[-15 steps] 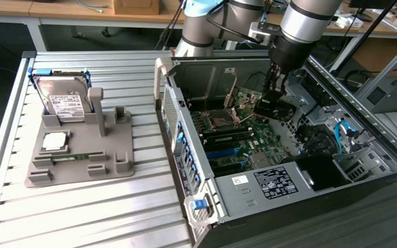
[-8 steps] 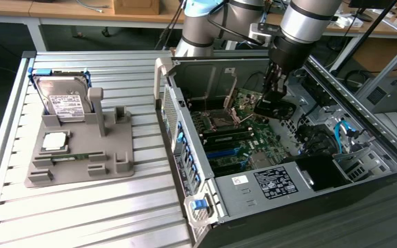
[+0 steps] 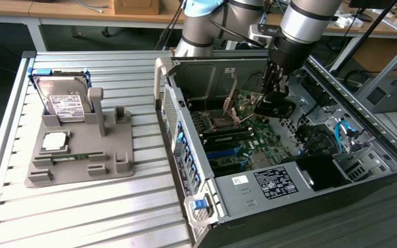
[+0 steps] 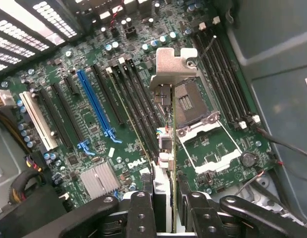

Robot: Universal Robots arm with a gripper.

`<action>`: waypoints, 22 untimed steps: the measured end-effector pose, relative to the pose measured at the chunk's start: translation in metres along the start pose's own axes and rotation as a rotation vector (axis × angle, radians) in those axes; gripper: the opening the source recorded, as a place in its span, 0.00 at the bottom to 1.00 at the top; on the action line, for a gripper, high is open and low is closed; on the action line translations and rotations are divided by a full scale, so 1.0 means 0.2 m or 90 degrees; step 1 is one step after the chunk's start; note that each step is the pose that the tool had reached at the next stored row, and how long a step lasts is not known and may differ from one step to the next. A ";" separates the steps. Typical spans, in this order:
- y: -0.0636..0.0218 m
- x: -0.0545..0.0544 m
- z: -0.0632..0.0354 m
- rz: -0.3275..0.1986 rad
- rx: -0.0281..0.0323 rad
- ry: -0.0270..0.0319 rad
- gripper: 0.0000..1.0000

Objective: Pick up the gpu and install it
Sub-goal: 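Insert the gpu into the slot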

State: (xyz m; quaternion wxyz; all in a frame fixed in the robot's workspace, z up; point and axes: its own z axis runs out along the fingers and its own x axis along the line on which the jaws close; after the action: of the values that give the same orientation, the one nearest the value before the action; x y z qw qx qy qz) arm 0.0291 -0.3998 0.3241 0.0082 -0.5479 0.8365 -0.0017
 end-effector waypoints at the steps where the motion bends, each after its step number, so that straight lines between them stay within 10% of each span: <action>1: 0.000 0.00 0.000 -0.006 -0.0001 0.0000 0.30; 22: 0.000 0.00 0.003 -0.134 -0.0016 -0.0016 0.30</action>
State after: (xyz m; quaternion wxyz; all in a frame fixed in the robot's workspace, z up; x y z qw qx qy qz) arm 0.0291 -0.3997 0.3234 0.0083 -0.6326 0.7745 -0.0008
